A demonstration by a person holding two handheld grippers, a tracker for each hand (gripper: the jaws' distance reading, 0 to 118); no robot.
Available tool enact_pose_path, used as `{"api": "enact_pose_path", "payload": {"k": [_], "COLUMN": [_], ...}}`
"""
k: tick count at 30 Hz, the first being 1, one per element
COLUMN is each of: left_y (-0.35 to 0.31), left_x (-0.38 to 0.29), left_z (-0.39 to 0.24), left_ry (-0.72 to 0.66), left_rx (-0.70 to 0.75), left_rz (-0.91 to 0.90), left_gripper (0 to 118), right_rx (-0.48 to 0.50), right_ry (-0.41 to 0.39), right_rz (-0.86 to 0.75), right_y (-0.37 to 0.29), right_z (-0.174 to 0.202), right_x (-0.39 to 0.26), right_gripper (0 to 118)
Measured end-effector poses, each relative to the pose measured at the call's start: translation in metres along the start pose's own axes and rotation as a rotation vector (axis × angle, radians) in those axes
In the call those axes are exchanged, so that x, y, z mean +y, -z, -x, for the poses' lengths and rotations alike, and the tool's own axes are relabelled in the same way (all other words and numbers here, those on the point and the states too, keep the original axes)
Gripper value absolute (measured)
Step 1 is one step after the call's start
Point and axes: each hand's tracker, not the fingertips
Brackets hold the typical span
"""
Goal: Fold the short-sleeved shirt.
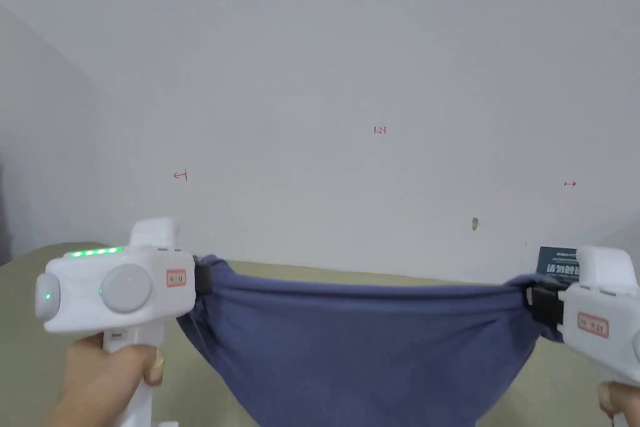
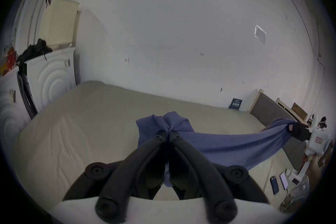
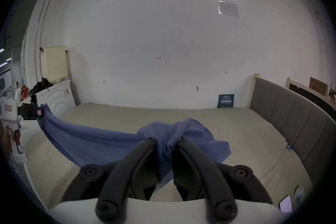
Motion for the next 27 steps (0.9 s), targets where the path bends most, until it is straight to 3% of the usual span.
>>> {"api": "enact_pose_path", "payload": {"k": [7,13,20,27], "left_y": [-0.031,-0.049,-0.068,-0.080], "left_x": [-0.096,-0.182,-0.249,-0.282], "left_z": [0.015,0.025,0.046,0.049], "left_ry": [-0.082,-0.128,-0.248,-0.248], "left_rx": [-0.044,-0.034,-0.009,0.020], "left_rz": [0.059,0.231,0.389,0.501], "left_gripper": [3,3,3,3], "right_rx": [-0.018,-0.047,-0.029,-0.032], "right_ry": [0.009,0.113,0.115,0.159], "right_rz": [0.092,0.231,0.376,0.444], "right_y": [-0.041,-0.077,-0.105,-0.120], "right_z": [-0.015,-0.026,-0.038,-0.037], "right_x": [-0.099,-0.177,-0.233,-0.255], "right_gripper": [13,13,13,13]}}
